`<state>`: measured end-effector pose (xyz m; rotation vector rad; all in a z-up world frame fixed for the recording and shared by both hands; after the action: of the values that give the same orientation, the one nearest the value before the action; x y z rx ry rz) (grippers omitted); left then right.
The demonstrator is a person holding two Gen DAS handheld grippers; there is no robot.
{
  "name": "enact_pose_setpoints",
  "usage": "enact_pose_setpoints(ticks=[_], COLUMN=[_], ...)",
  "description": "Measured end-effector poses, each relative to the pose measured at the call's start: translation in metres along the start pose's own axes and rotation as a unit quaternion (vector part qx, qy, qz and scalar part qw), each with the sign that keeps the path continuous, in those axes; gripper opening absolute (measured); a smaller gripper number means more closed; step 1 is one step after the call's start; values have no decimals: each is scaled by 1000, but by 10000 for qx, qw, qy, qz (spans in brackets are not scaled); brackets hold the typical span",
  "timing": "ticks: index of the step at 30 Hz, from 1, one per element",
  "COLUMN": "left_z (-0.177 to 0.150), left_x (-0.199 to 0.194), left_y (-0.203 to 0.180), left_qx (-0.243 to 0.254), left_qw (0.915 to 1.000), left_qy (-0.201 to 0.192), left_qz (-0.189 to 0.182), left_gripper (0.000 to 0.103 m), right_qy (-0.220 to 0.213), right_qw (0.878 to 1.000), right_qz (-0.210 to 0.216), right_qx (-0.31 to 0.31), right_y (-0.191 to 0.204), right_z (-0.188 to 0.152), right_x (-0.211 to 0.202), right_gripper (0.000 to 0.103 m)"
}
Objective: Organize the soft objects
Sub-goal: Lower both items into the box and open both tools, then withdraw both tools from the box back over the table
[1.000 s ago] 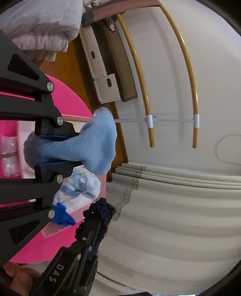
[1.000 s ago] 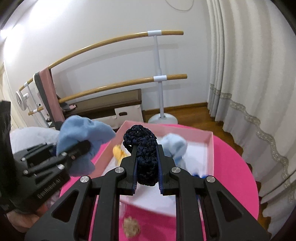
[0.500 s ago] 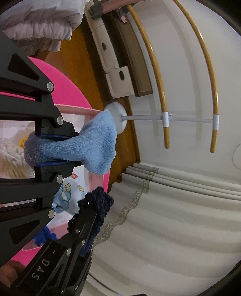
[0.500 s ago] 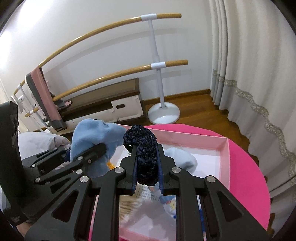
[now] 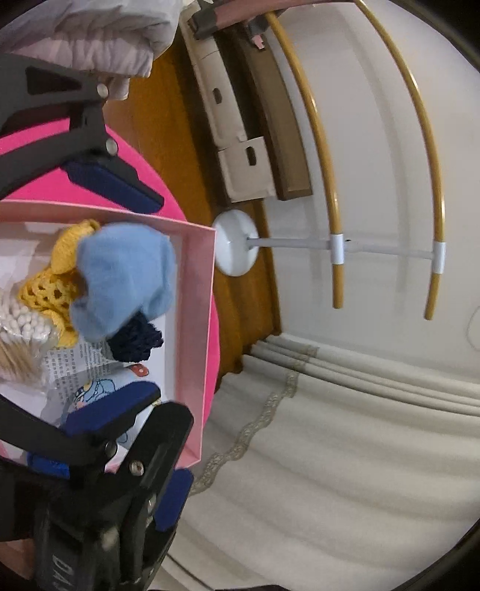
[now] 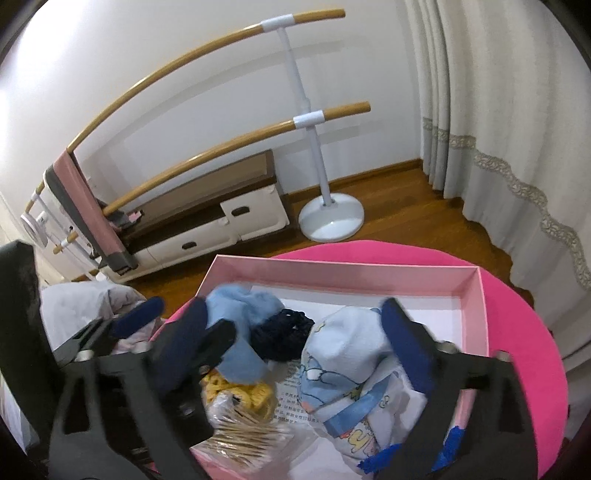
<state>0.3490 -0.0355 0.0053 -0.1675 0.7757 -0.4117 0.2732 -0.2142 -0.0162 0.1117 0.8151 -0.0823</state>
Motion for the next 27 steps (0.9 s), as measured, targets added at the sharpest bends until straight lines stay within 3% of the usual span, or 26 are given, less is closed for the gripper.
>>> enact_pose_setpoints(ticks=[10, 18, 27], left_z=[-2, -71, -128], left_x=[-24, -73, -130], left_y=[-12, -51, -57], left_qx=[148, 381, 460], left_qw=[9987, 9965, 9955], left_qy=[-318, -521, -616], left_qz=[376, 537, 557], left_gripper=[102, 103, 103], right_qy=[-324, -534, -891], right_qw=[9983, 9958, 9909], right_qz=[-447, -739, -972], right_qx=[166, 118, 273], right_y=[-8, -9, -27], right_z=[-15, -42, -87], right_x=[-43, -87, -147], right_gripper=[103, 103, 103])
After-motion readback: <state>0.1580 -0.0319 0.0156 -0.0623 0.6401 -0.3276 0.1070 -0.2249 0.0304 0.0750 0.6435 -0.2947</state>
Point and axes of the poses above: each gripper's, at about its wrist camera, not at the fingertips, and x roughly the way its jaws point, y to its left, z to its top, the point moved 1 cm from there along x, roughly the way its jaws point, and after that the axes turned 12 degrees about -z, right-handed, at the moved point
